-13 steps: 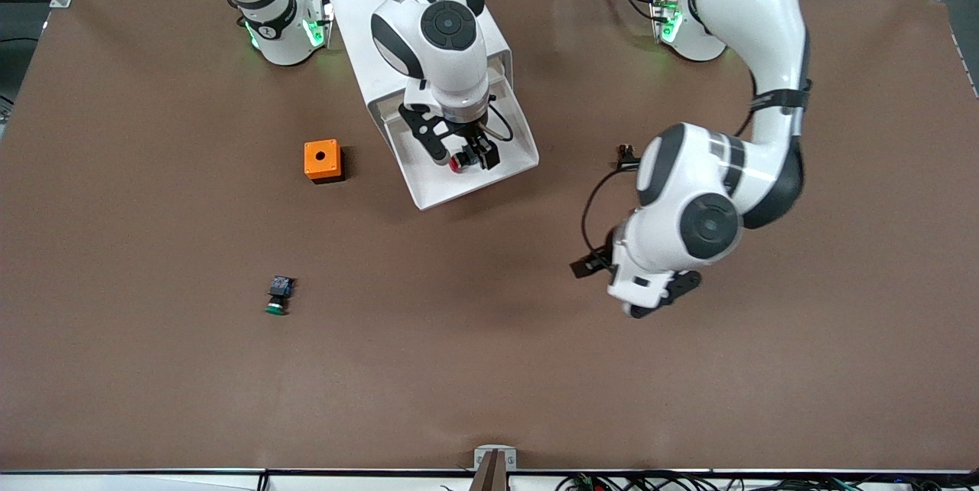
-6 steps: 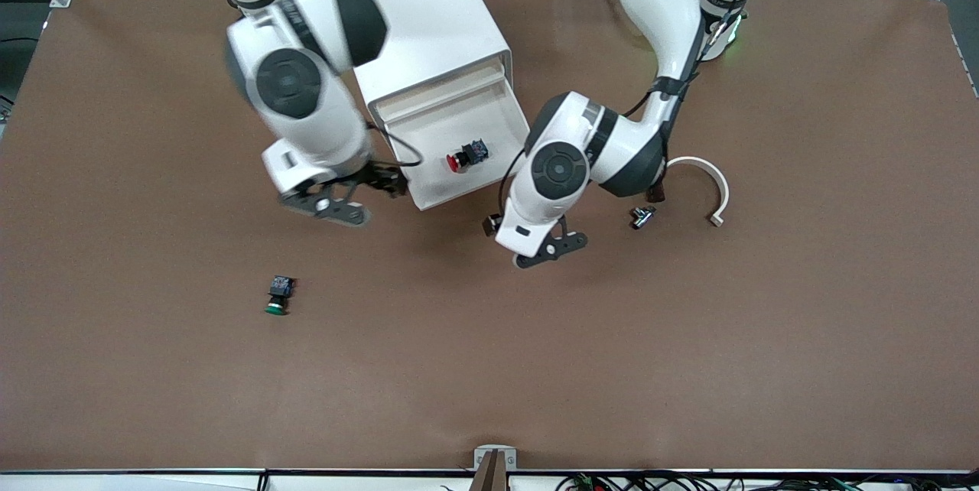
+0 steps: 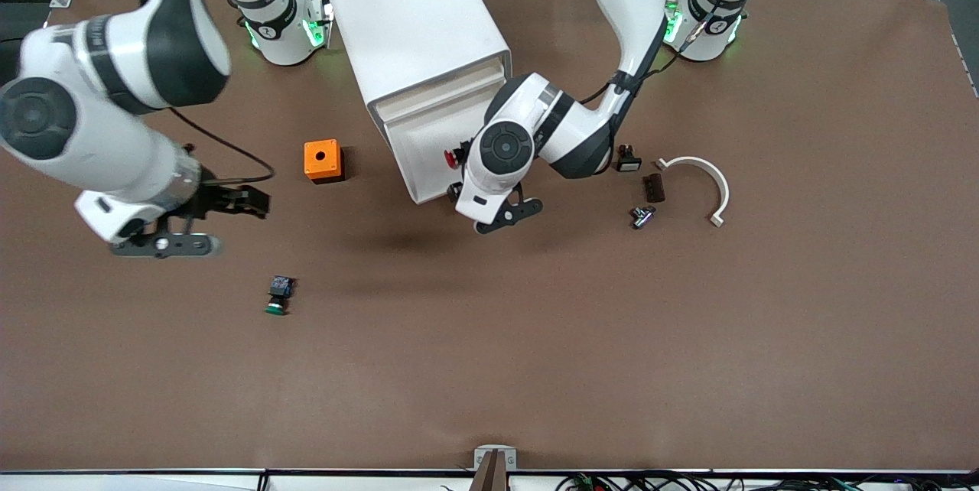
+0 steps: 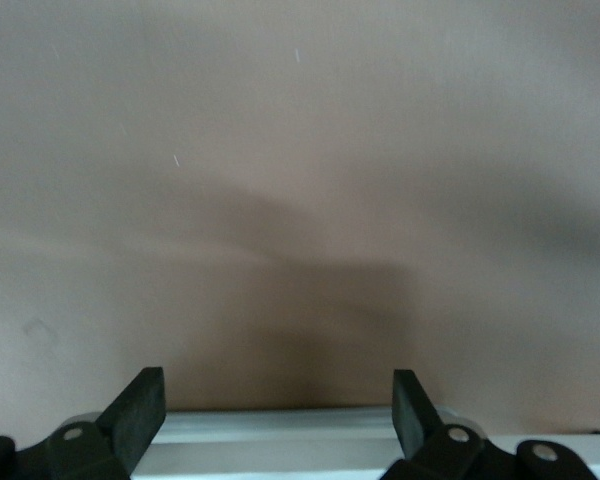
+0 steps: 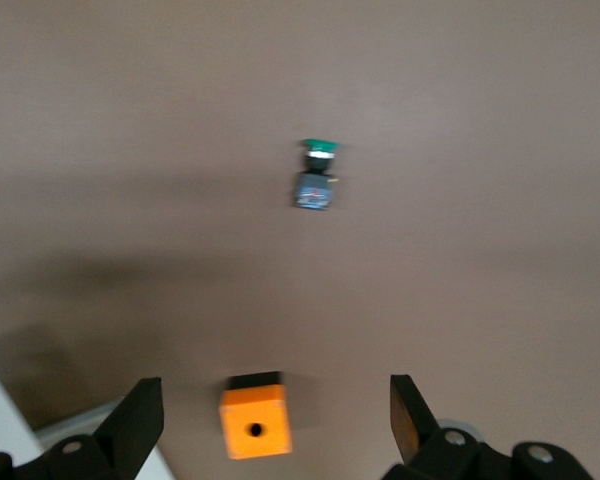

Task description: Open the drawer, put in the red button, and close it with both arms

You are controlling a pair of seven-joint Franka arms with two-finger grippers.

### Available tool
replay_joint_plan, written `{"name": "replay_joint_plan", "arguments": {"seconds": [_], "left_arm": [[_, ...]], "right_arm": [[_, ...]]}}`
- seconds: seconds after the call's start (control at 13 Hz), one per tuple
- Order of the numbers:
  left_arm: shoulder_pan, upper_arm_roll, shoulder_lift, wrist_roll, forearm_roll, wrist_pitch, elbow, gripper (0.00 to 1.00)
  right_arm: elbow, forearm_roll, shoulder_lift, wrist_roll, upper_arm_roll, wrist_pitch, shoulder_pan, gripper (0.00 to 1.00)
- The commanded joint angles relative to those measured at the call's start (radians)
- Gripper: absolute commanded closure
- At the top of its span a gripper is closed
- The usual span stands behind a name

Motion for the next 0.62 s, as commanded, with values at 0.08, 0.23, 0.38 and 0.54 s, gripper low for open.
{"name": "replay_joint_plan", "arguments": {"seconds": [0.08,0.23,0.38,0.54], "left_arm": [[0.001,-0.095,-0.01,-0.094,0.008,0.004,-0.04,0.0],[0.001,-0.141,-0.009,-0.162,0.008,0.004,-0.052,0.0],[0.001,-0.178,0.002,-0.196,0.007,0.006,-0.052,0.0],[-0.001,-0.206,0.004,-0.233,0.007,0.006,-0.052,0.0]], "right_arm": [[-0.003,-0.019,-0.039,-0.123,0.02,-0.028,-0.108,0.0],[0.011,-0.024,-0.041,-0.204,0.017,-0.045,-0.159,0.0],[0.045,-0.022,-0.039,-0.252,0.02,-0.065,-0.218,0.0],[0.048,-0.021,-0.038,-0.241,0.021,-0.085,-0.242,0.0]]}}
